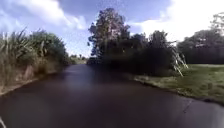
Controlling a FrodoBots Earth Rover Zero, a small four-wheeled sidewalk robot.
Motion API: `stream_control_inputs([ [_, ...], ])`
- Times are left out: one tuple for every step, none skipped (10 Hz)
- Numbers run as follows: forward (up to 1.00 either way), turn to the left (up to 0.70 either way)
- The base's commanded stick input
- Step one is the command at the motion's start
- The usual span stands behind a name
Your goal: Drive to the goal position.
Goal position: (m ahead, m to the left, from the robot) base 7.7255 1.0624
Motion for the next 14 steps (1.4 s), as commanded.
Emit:
stream_control_inputs([
  [0.85, -0.12],
  [0.83, -0.12],
  [0.79, -0.13],
  [0.76, -0.14],
  [0.75, -0.14],
  [0.71, -0.13],
  [0.05, -0.04],
  [0.05, -0.04],
  [0.05, -0.04],
  [0.05, -0.04],
  [0.05, -0.02],
  [0.05, -0.01],
  [0.05, 0.0],
  [0.05, 0.0],
])
